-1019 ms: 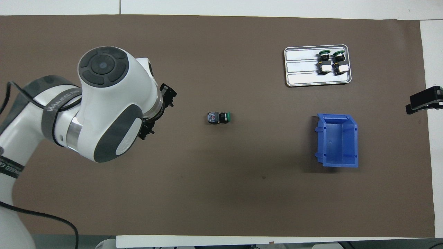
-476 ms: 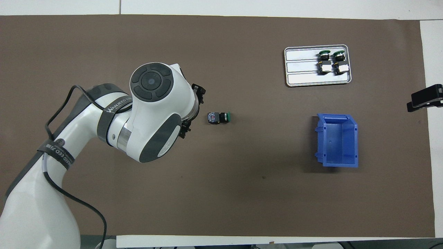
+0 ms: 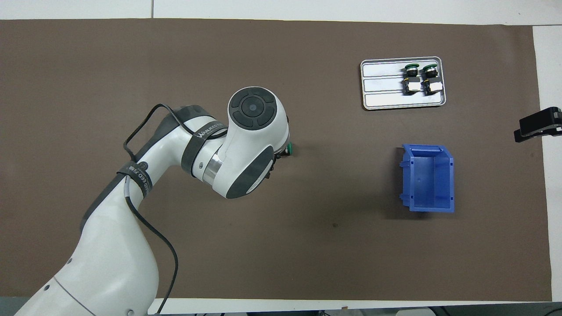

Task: Place and press button with both arms
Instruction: 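Lower the left gripper onto the top of the green button, then press down on the green button with the left gripper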

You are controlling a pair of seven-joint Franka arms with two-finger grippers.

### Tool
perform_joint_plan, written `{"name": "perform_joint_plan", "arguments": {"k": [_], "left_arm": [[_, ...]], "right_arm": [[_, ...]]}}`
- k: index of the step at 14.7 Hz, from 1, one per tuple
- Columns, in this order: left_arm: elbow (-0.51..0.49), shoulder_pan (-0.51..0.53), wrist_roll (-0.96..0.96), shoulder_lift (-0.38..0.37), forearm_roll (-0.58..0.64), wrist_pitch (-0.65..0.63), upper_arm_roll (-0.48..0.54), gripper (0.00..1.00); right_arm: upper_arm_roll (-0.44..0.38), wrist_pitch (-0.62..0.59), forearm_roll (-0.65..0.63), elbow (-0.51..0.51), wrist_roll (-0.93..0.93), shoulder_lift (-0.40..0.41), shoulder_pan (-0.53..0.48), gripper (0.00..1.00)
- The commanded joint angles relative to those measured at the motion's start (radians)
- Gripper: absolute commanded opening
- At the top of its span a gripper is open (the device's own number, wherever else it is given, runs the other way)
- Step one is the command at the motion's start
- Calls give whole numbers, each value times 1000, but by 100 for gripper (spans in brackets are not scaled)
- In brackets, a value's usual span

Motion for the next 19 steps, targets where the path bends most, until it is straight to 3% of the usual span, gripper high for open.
{"name": "perform_joint_plan", "arguments": {"k": [1,12,14,19], "left_arm": [[33,-25,-92,54,33,21,18,98],[29,-27,-176,115,57,120,26,97],[24,-25,-180,115,57,143,26,93],[26,-24,-183,115,45,146,26,52]], "right_arm": [[-3,9,13,-31,-19,-26,-1,98],[-3,9,13,-31,-19,-26,-1,98],[-3,9,13,-31,-17,-26,-1,98],[-3,9,13,-31,-19,-26,-1,98]]}}
